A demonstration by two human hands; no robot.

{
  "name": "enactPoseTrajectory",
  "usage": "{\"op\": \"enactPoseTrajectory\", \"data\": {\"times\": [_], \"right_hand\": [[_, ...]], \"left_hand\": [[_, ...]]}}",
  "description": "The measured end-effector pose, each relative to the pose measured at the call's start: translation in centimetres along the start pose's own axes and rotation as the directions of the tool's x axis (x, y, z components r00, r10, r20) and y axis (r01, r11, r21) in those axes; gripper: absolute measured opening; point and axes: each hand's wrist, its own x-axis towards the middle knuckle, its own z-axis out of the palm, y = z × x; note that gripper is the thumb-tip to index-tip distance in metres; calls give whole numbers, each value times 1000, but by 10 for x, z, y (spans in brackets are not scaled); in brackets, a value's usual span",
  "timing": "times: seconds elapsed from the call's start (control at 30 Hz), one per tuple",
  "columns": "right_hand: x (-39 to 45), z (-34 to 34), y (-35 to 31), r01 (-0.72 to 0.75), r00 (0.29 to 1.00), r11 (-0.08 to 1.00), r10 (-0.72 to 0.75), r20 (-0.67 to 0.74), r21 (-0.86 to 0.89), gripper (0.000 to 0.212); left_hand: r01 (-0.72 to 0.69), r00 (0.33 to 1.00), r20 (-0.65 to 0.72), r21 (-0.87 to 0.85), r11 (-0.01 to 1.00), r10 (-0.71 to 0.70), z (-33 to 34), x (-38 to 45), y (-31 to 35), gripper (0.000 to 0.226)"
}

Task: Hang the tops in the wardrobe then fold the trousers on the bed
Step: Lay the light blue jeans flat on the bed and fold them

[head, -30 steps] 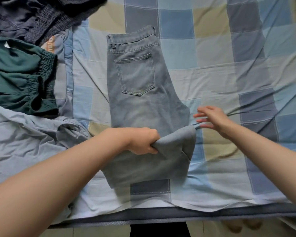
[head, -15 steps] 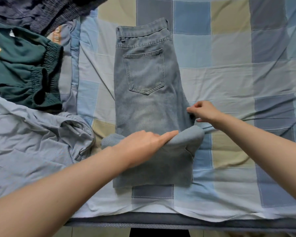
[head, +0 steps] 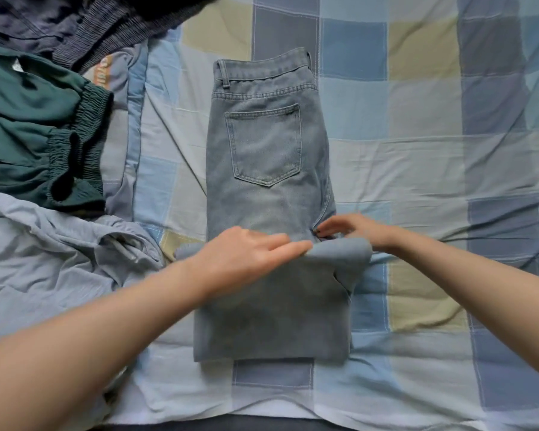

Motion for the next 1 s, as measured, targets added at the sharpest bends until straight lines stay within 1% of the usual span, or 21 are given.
{"op": "enactPoseTrajectory", "data": {"times": [0.07,0.13,0.17,0.2,0.23,0.27,0.3,0.37,0.43,0.5,0.6,0.63,0.7,0.73,0.77,0.8,0.83,0.87,0.9,0.93,1.0], "right_hand": [[3,-3,7,-25,999,923,39,-28,383,32],[7,-3,13,-93,982,813,172,-84,575,29],[8,-3,16,-134,968,754,238,-78,643,36],[8,-3,18,-168,958,695,283,-51,699,43],[7,-3,19,-172,956,662,292,-39,729,47],[4,-1,18,-161,959,661,281,-43,733,43],[1,2,18,-137,963,707,259,-73,694,34],[-6,12,15,-73,966,829,198,-168,554,26],[-8,22,9,29,962,873,109,-252,486,34],[-8,27,6,108,941,887,54,-334,449,38],[-2,25,6,53,910,918,117,-397,394,37],[0,25,8,14,892,950,129,-433,313,37],[-1,20,13,-117,821,993,82,-565,-26,48],[-4,18,16,-167,765,956,-30,-644,-242,54],[-7,15,18,-181,691,873,-215,-691,-453,54],[-11,13,20,-171,608,747,-433,-666,-643,52],[-16,12,17,-139,560,592,-614,-556,-794,51],[-20,12,20,-90,567,408,-729,-384,-909,54],[-22,15,23,-30,602,226,-773,-199,-974,58],[-24,17,27,29,647,85,-761,-46,-996,61],[-16,19,37,77,718,-90,-686,118,-993,65]], "left_hand": [[44,999,-24,34,998,-43,19,19,-31,51],[173,984,38,45,984,-174,40,37,-56,52],[283,952,105,65,957,-288,48,43,-69,58],[397,889,202,106,912,-410,54,45,-80,66],[491,817,265,149,858,-513,59,42,-87,73],[552,767,272,180,814,-581,62,33,-91,74],[592,741,251,193,782,-623,63,22,-92,70],[633,738,161,170,755,-655,62,-4,-91,53],[648,753,76,93,756,-654,62,-26,-88,33],[628,778,20,11,778,-628,60,-35,-87,22],[599,799,-69,8,801,-597,61,-32,-88,17],[592,805,-87,49,805,-587,63,-34,-91,22],[571,821,-92,153,807,-563,66,-46,-102,39],[548,835,-87,203,811,-543,64,-55,-106,47],[496,866,-73,252,831,-495,63,-63,-109,54],[403,911,-41,306,863,-411,60,-71,-109,61],[273,954,16,363,891,-299,59,-79,-109,65],[130,978,97,403,906,-183,58,-84,-107,67],[5,979,182,421,907,-90,59,-91,-106,69],[-89,967,254,418,904,-23,59,-95,-107,71],[-182,944,329,435,882,32,64,-99,-112,76]]}}
